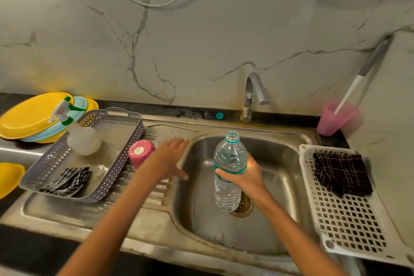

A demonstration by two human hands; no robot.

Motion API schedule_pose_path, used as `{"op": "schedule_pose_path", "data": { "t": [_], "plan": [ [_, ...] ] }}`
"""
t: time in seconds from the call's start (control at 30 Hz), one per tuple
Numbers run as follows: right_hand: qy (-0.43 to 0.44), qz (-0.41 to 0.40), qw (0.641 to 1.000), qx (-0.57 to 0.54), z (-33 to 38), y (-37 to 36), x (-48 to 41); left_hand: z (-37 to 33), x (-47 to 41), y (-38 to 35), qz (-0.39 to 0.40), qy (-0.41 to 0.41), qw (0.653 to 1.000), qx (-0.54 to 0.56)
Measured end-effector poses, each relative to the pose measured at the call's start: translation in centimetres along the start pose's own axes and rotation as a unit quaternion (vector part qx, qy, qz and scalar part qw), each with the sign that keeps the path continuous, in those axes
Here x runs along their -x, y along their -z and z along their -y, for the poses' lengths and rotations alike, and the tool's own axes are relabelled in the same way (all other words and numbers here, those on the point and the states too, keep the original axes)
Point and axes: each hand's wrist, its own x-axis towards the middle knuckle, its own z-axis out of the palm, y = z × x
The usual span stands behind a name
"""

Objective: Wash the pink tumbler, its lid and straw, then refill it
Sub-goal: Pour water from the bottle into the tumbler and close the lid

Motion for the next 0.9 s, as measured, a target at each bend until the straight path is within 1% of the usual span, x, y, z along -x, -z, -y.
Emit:
{"op": "schedule_pose_path", "data": {
  "t": [0.03,0.07,0.1,0.17,0.23,0.3,0.33,0.43,0.47,0.53,0.57,0.63,0.67,0.7,0.73,0.77,0.8,0.83,0.87,0.9],
  "plan": [
    [0.000,-0.002,1.000,0.004,-0.1,0.0,0.1,1.2,-0.6,0.5,0.003,0.018,0.994,-0.105],
    [-0.001,-0.003,1.000,0.009,-0.2,0.0,0.2,1.9,-1.2,1.0,0.030,0.040,0.981,-0.189],
    [-0.001,-0.004,1.000,0.012,-0.3,0.1,0.3,2.4,-2.0,1.5,0.070,0.063,0.965,-0.243],
    [0.000,-0.008,1.000,0.013,-0.5,0.1,0.5,2.4,-3.4,2.2,0.154,0.114,0.939,-0.285],
    [-0.004,-0.015,1.000,0.009,-0.6,0.2,0.7,1.8,-4.3,2.3,0.221,0.145,0.906,-0.330],
    [-0.007,-0.021,1.000,0.003,-0.7,0.4,0.8,1.1,-4.5,2.0,0.262,0.159,0.871,-0.385],
    [-0.008,-0.023,1.000,0.003,-0.8,0.5,0.9,0.8,-4.5,1.8,0.268,0.165,0.861,-0.400],
    [-0.006,-0.027,1.000,0.004,-0.6,0.9,1.0,0.2,-4.1,1.6,0.259,0.177,0.850,-0.424],
    [-0.006,-0.029,1.000,0.005,-0.6,1.1,1.0,0.2,-3.9,1.8,0.254,0.178,0.853,-0.420],
    [-0.002,-0.028,1.000,0.012,-0.6,1.4,1.0,1.0,-3.8,2.2,0.234,0.164,0.875,-0.392],
    [0.000,-0.028,0.999,0.016,-0.6,1.7,1.0,1.6,-3.6,2.5,0.217,0.148,0.893,-0.365],
    [0.001,-0.034,0.999,0.023,-0.4,2.3,1.0,2.8,-3.1,3.1,0.143,0.102,0.951,-0.256],
    [0.004,-0.036,0.999,0.030,-0.1,2.7,1.0,3.3,-2.8,3.0,0.093,0.074,0.977,-0.179],
    [0.010,-0.036,0.998,0.041,0.3,3.1,1.0,3.7,-2.3,2.8,0.053,0.049,0.994,-0.088],
    [0.017,-0.036,0.998,0.052,0.7,3.6,1.1,3.6,-1.6,2.5,0.024,0.025,0.999,0.022],
    [0.026,-0.035,0.997,0.065,1.1,4.0,1.1,3.3,-0.8,2.0,-0.001,0.005,0.989,0.147],
    [0.035,-0.035,0.996,0.080,1.7,4.5,1.1,2.5,0.0,1.4,-0.022,-0.013,0.962,0.272],
    [0.045,-0.036,0.994,0.098,2.2,5.1,1.1,1.6,0.8,0.7,-0.035,-0.031,0.923,0.382],
    [0.053,-0.038,0.991,0.114,2.7,5.5,1.0,0.7,1.3,-0.1,-0.042,-0.044,0.884,0.464],
    [0.061,-0.040,0.989,0.127,3.2,6.0,0.9,-0.3,1.7,-0.7,-0.046,-0.053,0.853,0.517]
  ]
}}
